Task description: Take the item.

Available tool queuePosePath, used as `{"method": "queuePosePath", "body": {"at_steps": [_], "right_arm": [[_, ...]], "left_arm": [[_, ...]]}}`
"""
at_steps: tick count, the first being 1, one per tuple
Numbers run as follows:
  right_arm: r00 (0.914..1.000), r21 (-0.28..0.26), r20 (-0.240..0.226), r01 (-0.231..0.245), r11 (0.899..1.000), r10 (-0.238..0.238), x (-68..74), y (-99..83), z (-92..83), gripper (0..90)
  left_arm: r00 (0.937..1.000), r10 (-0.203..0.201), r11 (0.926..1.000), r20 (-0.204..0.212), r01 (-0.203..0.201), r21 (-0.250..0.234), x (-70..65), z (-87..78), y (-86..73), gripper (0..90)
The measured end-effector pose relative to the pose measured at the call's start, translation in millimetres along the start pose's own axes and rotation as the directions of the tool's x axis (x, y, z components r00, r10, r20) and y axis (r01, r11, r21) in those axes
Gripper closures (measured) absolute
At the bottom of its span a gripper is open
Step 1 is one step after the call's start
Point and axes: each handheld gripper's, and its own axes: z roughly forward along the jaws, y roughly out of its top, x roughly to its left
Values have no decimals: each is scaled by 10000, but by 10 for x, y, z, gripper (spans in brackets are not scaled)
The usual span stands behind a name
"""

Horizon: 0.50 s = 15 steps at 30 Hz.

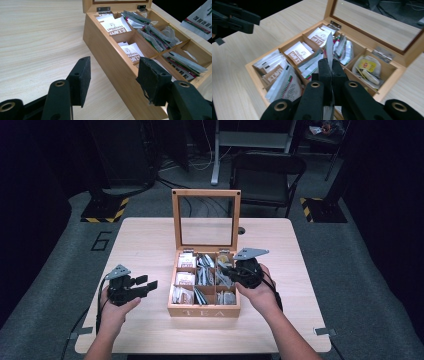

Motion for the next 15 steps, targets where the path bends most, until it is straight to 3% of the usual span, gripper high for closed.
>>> {"method": "queuePosePath", "body": {"at_steps": [15], "right_arm": [[9927, -41, 1066, -569, 9984, 570, -330, -181, -201, 895]], "left_arm": [[10000, 2, 10000, -29, -2, 86, 12, -2, -6, 439]]}}
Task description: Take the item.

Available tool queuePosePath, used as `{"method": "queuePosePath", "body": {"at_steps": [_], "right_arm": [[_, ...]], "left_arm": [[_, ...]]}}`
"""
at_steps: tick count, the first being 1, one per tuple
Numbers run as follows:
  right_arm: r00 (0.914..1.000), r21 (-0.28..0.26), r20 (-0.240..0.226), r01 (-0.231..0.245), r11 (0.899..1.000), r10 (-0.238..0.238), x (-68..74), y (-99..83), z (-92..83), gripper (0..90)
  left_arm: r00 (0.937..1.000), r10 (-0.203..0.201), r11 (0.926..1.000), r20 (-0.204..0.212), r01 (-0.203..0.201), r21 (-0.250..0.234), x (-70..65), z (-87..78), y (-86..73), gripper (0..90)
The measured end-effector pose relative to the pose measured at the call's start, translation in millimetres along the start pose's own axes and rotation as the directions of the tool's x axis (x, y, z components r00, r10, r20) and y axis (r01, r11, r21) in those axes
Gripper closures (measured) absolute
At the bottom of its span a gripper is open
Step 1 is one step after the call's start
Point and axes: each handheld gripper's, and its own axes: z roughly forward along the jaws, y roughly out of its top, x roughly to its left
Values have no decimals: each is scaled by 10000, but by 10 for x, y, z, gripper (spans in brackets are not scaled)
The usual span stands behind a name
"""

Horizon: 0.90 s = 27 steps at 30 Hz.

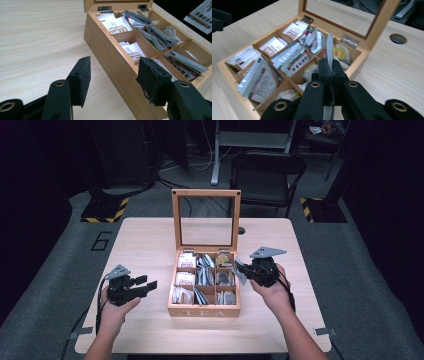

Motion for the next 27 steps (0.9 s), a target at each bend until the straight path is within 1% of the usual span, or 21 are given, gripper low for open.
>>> {"method": "queuePosePath", "body": {"at_steps": [8, 10, 13, 14, 19, 21, 22, 23, 27], "right_arm": [[9983, 79, 530, -244, 9997, 239, -163, -120, -41, 895], [9972, 74, 643, -385, 9992, 379, -204, -148, -62, 895], [9959, 95, 810, -404, 9991, 395, -258, -183, -82, 895], [9950, 102, 874, -505, 9987, 494, -269, -197, -87, 895], [9924, 105, 1048, -652, 9978, 638, -350, -282, -98, 895], [9906, 72, 1116, -809, 9967, 796, -374, -318, -99, 894], [9901, 100, 1153, -816, 9966, 799, -388, -337, -102, 894], [9890, 69, 1198, -879, 9961, 865, -398, -354, -101, 895], [9861, 30, 1283, -1064, 9943, 1052, -448, -431, -99, 894]], "left_arm": [[10000, -19, 10000, -30, 19, -26, 5, -1, -3, 439], [10000, -33, 10000, -32, 33, -16, 5, -4, -4, 439], [10000, -56, 10000, -42, 56, 11, 7, -5, -6, 439], [10000, -46, 10000, -76, 45, -42, 8, 0, -8, 439], [10000, -41, 10000, -56, 41, -11, 14, -7, -7, 439], [10000, -34, 10000, -65, 34, -3, 15, -7, -8, 439], [9999, -52, 10000, -111, 51, -78, 12, -1, -11, 439], [10000, -25, 10000, -77, 25, -16, 15, -6, -8, 439], [9999, -17, 10000, -99, 17, -14, 17, -9, -8, 439]]}}
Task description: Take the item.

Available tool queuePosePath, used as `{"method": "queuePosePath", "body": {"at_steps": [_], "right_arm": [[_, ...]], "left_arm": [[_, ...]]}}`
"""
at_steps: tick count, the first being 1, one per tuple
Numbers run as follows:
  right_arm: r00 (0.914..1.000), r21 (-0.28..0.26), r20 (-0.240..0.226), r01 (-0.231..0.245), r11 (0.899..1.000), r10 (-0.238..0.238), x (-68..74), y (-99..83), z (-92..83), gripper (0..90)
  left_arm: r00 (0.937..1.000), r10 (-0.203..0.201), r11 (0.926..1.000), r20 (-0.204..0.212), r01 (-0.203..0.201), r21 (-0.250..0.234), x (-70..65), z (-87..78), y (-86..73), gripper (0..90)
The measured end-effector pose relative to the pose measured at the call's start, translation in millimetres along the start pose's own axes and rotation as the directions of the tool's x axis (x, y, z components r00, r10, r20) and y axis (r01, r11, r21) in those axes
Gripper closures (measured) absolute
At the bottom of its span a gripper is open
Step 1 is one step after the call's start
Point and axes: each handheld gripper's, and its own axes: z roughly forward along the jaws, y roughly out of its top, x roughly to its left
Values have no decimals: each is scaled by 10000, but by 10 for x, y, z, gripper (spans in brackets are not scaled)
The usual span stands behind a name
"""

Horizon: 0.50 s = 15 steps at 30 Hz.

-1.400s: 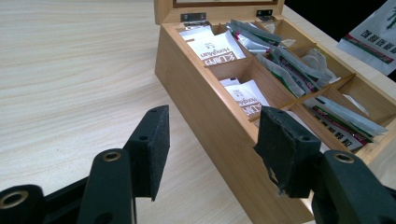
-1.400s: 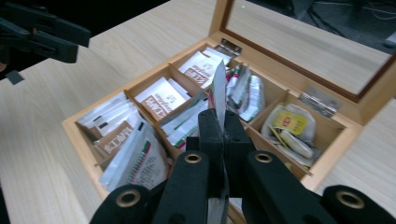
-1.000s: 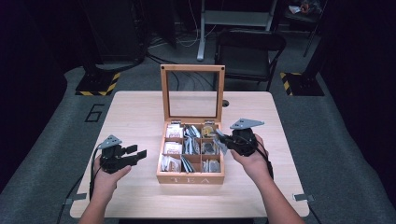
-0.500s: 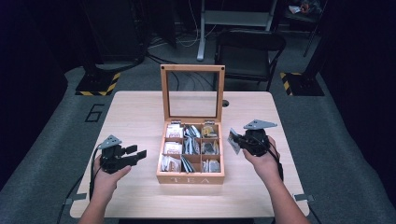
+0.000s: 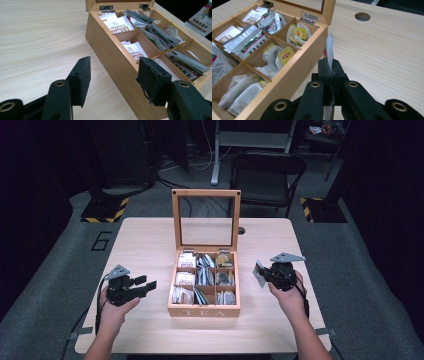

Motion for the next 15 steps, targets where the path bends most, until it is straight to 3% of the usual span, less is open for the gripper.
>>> {"method": "queuePosePath", "body": {"at_steps": [15], "right_arm": [[9973, 261, 691, -265, 9993, 246, -175, -233, 98, 893]], "left_arm": [[10000, -49, 10000, -13, 49, -18, 0, 6, -7, 439]]}}
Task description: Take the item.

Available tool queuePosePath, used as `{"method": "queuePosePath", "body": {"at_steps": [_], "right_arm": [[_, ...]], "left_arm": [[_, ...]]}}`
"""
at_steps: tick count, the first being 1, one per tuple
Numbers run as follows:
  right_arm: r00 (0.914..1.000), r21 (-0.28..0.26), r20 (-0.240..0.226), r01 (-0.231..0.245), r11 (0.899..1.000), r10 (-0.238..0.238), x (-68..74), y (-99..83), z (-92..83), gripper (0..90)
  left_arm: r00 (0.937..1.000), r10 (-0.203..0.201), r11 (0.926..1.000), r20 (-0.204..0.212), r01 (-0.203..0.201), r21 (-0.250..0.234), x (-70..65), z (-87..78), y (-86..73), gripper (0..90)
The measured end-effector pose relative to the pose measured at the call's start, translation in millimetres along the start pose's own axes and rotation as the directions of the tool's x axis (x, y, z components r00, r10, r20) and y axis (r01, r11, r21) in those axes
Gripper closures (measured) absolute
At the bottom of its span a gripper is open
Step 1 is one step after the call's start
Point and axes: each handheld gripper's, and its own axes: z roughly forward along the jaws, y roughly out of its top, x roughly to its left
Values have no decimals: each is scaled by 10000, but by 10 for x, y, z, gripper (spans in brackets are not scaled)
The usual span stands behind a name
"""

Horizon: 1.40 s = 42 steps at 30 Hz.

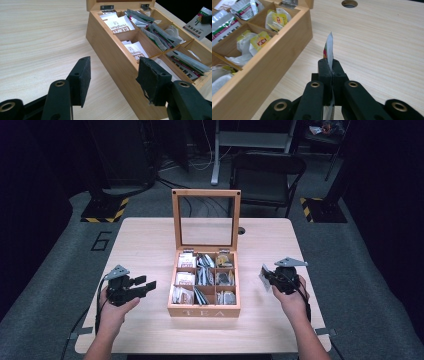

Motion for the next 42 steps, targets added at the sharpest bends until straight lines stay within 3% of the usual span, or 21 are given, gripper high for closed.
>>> {"method": "queuePosePath", "body": {"at_steps": [13, 18, 26, 33, 39, 42], "right_arm": [[9986, 132, 516, -94, 9999, 87, -82, -112, 57, 891], [9970, 189, 733, 236, 9995, -249, -80, -149, 88, 889], [9961, 550, 720, 471, 9974, -510, -3, -207, 194, 887], [9941, 551, 662, 828, 9950, -864, 49, -226, 215, 875], [9946, 461, 520, 874, 9951, -898, 86, -247, 243, 842], [9973, 526, 303, 652, 9965, -668, 83, -260, 269, 811]], "left_arm": [[10000, -9, 10000, 6, 9, 84, 6, 5, -6, 439], [10000, -3, 10000, 12, 3, 81, 5, 4, -6, 439], [10000, 14, 10000, 15, -15, 52, 4, 2, -4, 439], [10000, 36, 10000, 30, -36, 79, -2, 6, -4, 439], [10000, -3, 10000, -10, 3, 51, 7, -1, -4, 439], [10000, -26, 10000, -6, 26, 35, 7, -3, -4, 439]]}}
